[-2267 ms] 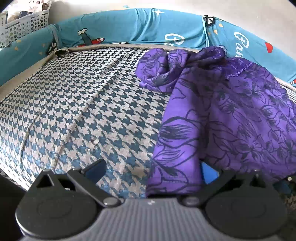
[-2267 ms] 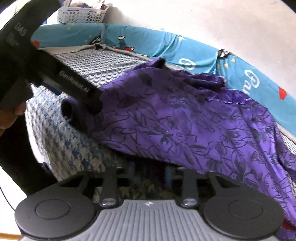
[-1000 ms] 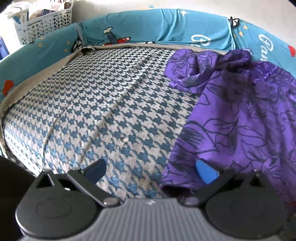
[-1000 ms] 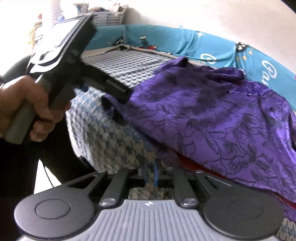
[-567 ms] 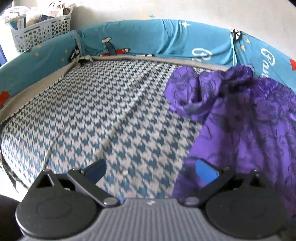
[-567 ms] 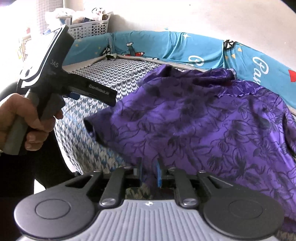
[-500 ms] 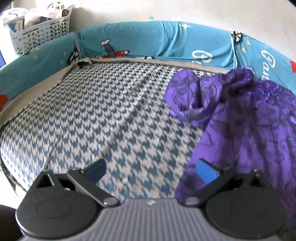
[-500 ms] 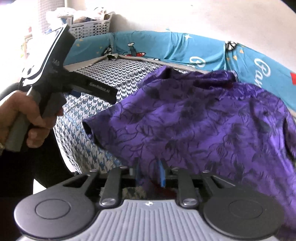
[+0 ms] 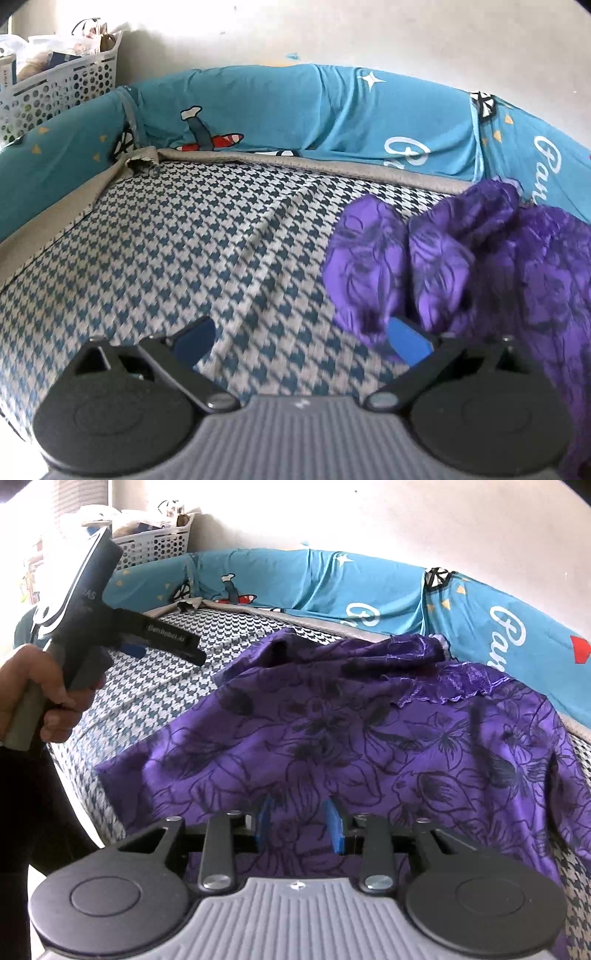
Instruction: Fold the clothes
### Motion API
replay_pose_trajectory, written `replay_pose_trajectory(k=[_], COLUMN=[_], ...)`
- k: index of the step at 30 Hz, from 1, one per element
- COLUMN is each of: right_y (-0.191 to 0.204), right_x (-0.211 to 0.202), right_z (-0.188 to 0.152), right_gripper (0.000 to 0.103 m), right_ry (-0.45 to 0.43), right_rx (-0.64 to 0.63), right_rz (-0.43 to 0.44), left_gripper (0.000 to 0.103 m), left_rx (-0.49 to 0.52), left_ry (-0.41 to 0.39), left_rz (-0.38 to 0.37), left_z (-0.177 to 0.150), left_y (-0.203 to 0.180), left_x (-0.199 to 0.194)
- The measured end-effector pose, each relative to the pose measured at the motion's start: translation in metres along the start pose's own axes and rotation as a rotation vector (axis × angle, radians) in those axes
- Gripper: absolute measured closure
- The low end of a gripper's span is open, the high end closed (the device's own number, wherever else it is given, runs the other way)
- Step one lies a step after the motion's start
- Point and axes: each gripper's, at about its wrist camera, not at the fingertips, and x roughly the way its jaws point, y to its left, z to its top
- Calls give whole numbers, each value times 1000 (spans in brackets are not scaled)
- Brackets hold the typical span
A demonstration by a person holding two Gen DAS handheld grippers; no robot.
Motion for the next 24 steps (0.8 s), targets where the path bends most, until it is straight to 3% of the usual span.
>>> replay_pose_trajectory(k=[11,24], right_y=[-20,-22], right_x=[33,65], right_z=[14,26], right_gripper=[68,64], right_ry=[59,97], right_rx=[99,121], right_rz=[10,37], left_gripper=[0,0], left_rx=[-62,-123], left_ry=[42,88], left_rz=[-90,-119], left_z=[32,66], left_y=[4,-1], left_x=[42,94])
